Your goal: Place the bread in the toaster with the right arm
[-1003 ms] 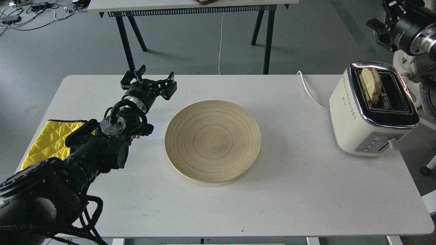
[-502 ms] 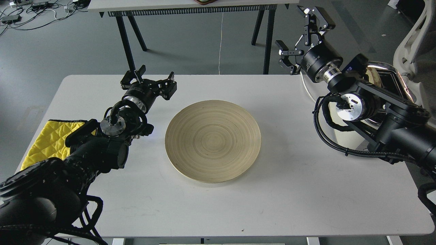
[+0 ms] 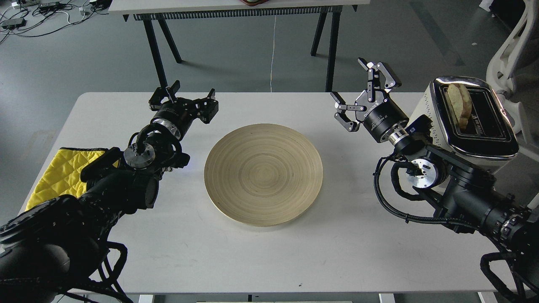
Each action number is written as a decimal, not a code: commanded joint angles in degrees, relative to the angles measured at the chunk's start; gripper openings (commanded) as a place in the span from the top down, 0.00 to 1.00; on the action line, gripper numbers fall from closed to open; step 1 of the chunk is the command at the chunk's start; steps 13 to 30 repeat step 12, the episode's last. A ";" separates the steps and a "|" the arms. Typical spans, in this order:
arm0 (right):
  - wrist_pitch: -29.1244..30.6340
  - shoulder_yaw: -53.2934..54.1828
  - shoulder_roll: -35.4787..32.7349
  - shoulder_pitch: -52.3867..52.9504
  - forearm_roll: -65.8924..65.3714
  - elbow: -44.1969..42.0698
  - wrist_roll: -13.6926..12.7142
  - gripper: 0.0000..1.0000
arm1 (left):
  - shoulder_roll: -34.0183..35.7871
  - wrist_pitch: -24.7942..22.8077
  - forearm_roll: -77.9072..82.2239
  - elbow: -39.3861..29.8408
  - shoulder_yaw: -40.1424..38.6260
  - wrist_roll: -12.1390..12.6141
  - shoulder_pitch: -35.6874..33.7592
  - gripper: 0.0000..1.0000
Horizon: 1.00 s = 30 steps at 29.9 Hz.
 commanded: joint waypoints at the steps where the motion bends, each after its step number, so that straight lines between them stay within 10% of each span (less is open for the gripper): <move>1: 0.00 0.04 0.15 -0.43 -0.04 -0.17 -0.01 0.00 | 0.00 0.00 0.00 0.00 0.01 0.00 0.00 0.00; 30: 0.00 0.74 0.16 -0.35 0.66 0.62 -0.01 0.00 | 0.00 0.00 0.00 0.00 0.01 0.00 0.00 0.00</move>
